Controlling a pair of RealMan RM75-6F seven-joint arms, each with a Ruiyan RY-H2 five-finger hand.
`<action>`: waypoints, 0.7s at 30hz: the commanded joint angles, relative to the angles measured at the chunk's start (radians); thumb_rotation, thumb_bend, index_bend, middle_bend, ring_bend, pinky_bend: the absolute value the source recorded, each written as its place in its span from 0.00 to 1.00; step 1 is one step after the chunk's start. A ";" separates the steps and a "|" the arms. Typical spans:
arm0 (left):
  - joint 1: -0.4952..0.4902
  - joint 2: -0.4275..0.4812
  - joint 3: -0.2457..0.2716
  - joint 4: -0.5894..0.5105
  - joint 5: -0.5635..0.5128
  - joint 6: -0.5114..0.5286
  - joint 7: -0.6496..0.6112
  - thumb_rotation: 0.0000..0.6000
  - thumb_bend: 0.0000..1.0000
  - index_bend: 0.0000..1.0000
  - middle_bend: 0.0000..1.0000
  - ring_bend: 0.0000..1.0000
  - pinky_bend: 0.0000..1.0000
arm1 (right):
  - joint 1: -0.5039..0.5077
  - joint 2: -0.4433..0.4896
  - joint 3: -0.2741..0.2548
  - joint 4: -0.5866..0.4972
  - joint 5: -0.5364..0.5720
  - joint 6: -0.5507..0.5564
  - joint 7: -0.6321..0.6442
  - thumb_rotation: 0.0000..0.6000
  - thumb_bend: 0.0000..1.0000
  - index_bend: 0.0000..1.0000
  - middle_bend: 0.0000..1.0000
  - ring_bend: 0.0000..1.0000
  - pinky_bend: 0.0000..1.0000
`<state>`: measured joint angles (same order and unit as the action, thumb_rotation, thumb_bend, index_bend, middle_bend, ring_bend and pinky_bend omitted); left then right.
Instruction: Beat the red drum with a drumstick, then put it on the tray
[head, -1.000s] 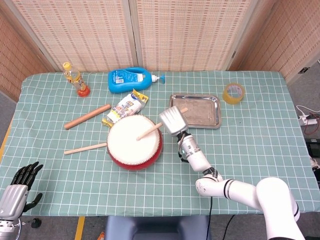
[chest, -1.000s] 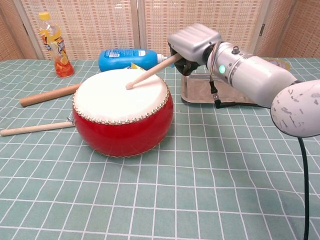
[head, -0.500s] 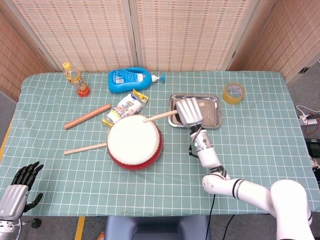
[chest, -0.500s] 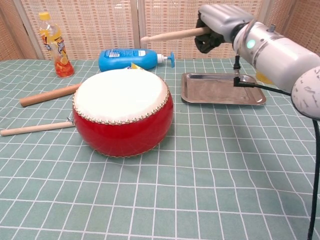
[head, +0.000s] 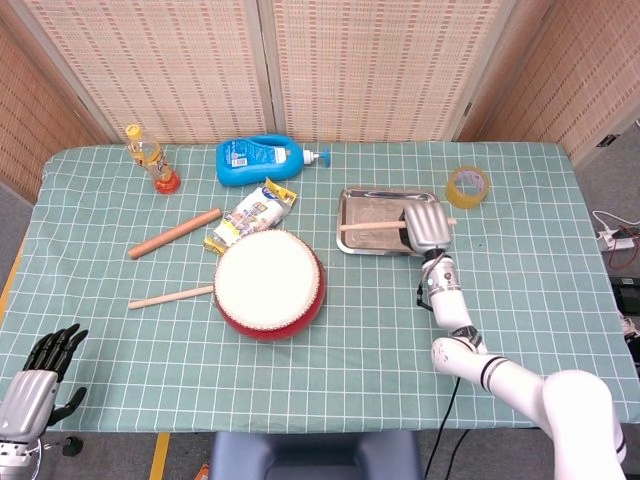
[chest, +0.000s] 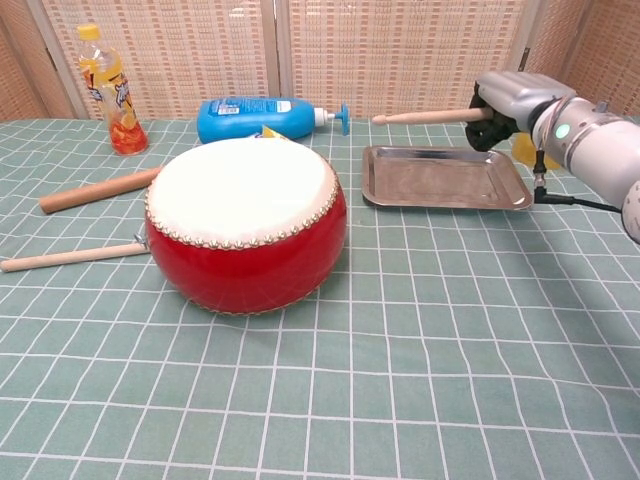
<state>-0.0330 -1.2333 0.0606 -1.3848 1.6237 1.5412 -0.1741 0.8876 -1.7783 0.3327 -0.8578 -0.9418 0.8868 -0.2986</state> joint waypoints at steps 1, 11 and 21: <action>0.002 0.004 0.000 -0.007 -0.003 -0.001 0.004 1.00 0.27 0.08 0.00 0.00 0.00 | 0.016 -0.066 -0.005 0.122 -0.019 -0.070 0.091 1.00 0.77 1.00 1.00 1.00 1.00; 0.003 0.008 0.000 -0.019 -0.008 -0.006 0.013 1.00 0.27 0.08 0.00 0.00 0.00 | 0.065 -0.150 0.015 0.309 -0.056 -0.160 0.199 1.00 0.69 1.00 0.99 0.99 1.00; 0.004 0.009 0.000 -0.021 -0.014 -0.013 0.014 1.00 0.28 0.08 0.00 0.00 0.00 | 0.104 -0.186 0.044 0.401 -0.055 -0.246 0.240 1.00 0.57 0.64 0.65 0.61 0.73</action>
<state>-0.0286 -1.2239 0.0601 -1.4062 1.6101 1.5288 -0.1602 0.9883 -1.9612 0.3731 -0.4608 -0.9955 0.6450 -0.0625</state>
